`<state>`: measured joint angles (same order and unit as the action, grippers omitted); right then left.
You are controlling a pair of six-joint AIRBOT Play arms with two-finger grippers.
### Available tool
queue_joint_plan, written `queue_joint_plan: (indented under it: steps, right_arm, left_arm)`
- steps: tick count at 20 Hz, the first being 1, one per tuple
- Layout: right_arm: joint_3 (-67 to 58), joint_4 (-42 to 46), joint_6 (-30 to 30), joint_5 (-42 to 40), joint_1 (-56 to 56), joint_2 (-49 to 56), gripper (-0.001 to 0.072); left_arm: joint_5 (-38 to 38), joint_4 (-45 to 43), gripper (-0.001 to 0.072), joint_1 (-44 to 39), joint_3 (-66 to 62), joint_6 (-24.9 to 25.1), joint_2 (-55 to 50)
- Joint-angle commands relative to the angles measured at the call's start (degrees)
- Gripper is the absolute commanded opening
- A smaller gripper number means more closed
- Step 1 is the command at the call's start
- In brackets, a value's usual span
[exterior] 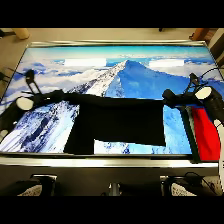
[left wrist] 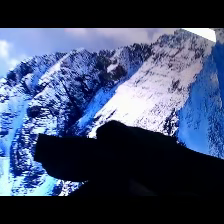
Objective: Fold the shirts.
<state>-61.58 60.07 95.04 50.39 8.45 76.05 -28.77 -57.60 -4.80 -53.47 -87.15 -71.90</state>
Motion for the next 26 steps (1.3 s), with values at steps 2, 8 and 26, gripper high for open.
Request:
queue_joint_plan:
  steps: [2,8,26]
  right_arm:
    - [-2.6,0.4,-1.6,4.8,1.2,-0.4,0.0472]
    - [1.2,6.4,-6.8,27.8,13.4,-2.1,0.0485]
    - [19.7,6.5,-10.8,24.6,13.0,-2.1,0.0507]
  left_arm:
    - [-14.5,-4.0,0.0679,1.2,-8.7,0.2,-6.2]
    - [-36.1,-5.0,0.0485,10.4,-5.8,2.1,-6.6]
    - [-28.7,4.9,0.0029,2.7,0.3,9.4,-13.4]
